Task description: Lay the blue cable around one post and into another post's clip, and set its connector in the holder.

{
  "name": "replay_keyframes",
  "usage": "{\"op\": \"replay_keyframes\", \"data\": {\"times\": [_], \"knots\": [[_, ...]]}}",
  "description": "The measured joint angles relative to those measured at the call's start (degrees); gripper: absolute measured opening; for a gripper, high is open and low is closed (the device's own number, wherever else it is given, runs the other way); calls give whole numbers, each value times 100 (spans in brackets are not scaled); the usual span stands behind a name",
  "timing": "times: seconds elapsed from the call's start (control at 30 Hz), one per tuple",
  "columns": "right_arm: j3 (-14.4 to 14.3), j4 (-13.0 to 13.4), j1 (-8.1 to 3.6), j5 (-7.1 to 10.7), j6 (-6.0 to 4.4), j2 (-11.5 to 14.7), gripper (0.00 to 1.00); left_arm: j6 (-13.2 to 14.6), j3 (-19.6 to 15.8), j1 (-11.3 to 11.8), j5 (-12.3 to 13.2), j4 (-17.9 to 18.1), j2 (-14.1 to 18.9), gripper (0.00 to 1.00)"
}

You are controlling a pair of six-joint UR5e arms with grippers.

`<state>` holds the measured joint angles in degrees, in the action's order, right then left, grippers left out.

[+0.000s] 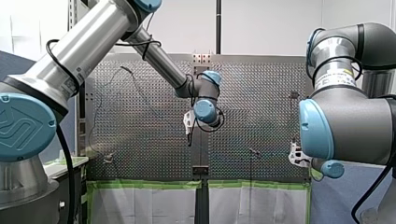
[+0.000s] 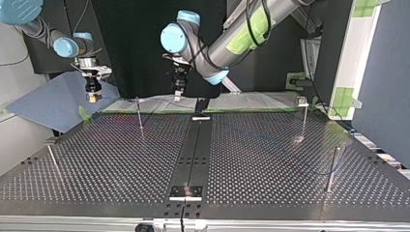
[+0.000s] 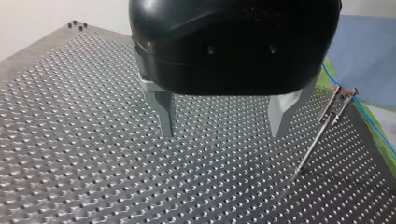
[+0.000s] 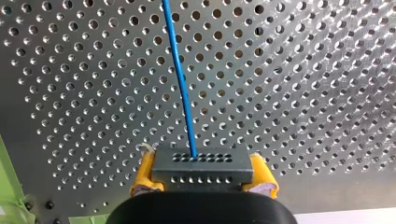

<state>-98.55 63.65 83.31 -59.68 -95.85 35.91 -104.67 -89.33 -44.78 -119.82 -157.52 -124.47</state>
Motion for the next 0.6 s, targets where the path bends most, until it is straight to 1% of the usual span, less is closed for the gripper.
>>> {"op": "replay_keyframes", "data": {"times": [0.23, 0.6], "knots": [[1, -4, 3, 0, -5, 0, 0, -23, -364, -27, -4, 10, 364, 100], [8, -35, 5, 0, -6, 0, 0, -18, -850, -42, -10, 23, 849, 100]]}}
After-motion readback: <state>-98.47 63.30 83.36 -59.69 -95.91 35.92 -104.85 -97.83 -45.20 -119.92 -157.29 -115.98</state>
